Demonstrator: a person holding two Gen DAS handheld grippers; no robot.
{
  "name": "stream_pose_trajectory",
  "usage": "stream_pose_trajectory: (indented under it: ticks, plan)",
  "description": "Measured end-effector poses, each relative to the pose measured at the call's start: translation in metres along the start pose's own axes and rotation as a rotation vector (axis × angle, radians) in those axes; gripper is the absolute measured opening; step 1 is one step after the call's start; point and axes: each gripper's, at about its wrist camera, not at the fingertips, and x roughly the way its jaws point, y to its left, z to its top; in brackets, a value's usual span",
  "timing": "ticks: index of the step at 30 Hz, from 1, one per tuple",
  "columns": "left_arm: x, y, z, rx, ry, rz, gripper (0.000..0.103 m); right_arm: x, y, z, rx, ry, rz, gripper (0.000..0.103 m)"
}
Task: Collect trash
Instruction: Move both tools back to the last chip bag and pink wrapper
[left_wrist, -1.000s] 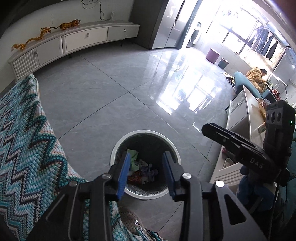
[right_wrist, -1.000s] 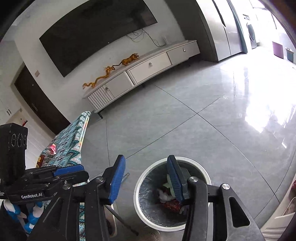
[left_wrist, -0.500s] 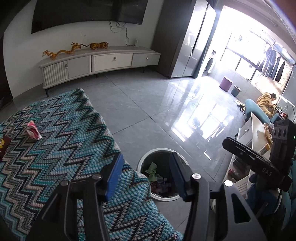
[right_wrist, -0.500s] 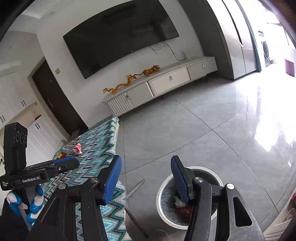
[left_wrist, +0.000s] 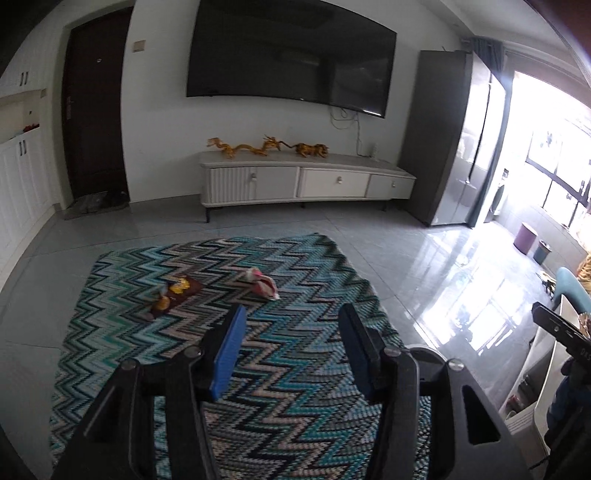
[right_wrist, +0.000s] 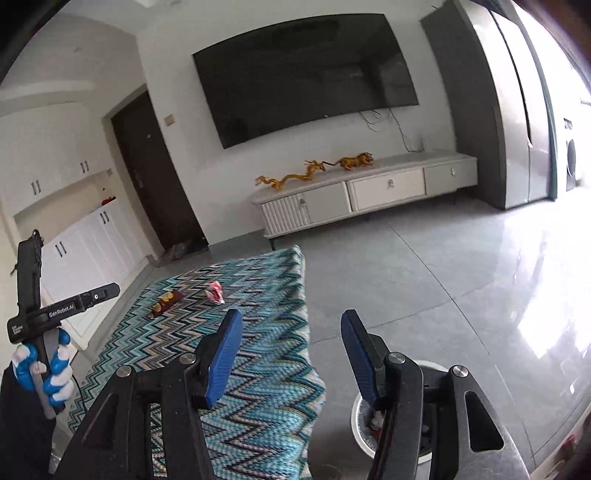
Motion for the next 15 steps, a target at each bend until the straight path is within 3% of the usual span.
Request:
stream_pose_trajectory:
  ticks: [8,15]
  plan:
    - [-0.052,0.069,0.017,-0.080,-0.063,0.120,0.050,-0.004,0.065,0.028,-0.119,-0.030,0.034,0.055]
    - [-0.085,0.082,0.047,-0.040,-0.116,0.169,0.050,0.005,0.104,0.056,-0.171,-0.056,0.057,0.055]
